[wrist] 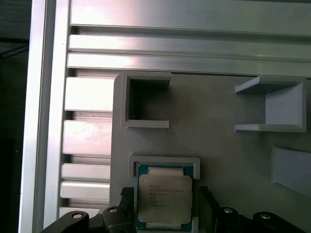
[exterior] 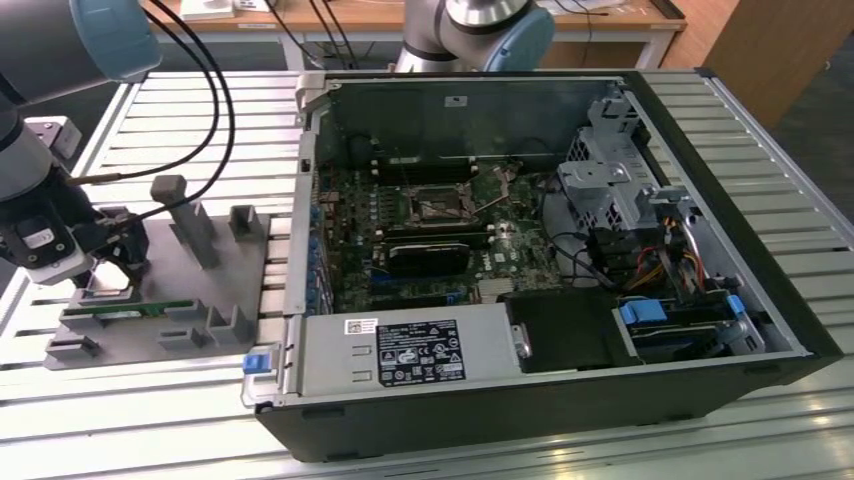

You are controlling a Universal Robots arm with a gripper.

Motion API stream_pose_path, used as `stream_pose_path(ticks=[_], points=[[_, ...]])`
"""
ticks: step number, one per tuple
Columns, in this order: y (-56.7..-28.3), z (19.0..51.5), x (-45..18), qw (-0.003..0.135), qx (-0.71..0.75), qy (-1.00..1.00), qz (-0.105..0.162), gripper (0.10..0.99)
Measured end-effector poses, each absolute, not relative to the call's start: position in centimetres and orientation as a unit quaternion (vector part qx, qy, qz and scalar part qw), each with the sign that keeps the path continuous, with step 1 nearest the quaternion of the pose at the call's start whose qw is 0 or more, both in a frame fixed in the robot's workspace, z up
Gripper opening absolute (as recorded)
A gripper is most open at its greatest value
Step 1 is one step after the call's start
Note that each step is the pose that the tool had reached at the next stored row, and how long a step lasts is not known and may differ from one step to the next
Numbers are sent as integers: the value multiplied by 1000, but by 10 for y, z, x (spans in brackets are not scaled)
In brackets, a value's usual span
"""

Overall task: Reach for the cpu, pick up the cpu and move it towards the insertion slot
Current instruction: 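Pick up the cpu and move it towards the insertion slot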

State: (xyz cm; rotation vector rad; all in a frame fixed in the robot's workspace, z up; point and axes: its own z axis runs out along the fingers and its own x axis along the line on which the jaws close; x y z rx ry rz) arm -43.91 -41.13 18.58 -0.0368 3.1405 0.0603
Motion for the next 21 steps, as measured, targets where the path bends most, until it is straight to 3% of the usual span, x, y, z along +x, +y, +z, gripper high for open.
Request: stream_pose_path(ticks=[7,8,21], points=[[-411,184,-441,0,-12,1000,19,624],[-411,184,-441,0,-12,1000,19,553],[-410,185,-441,0,-12,1000,19,541]])
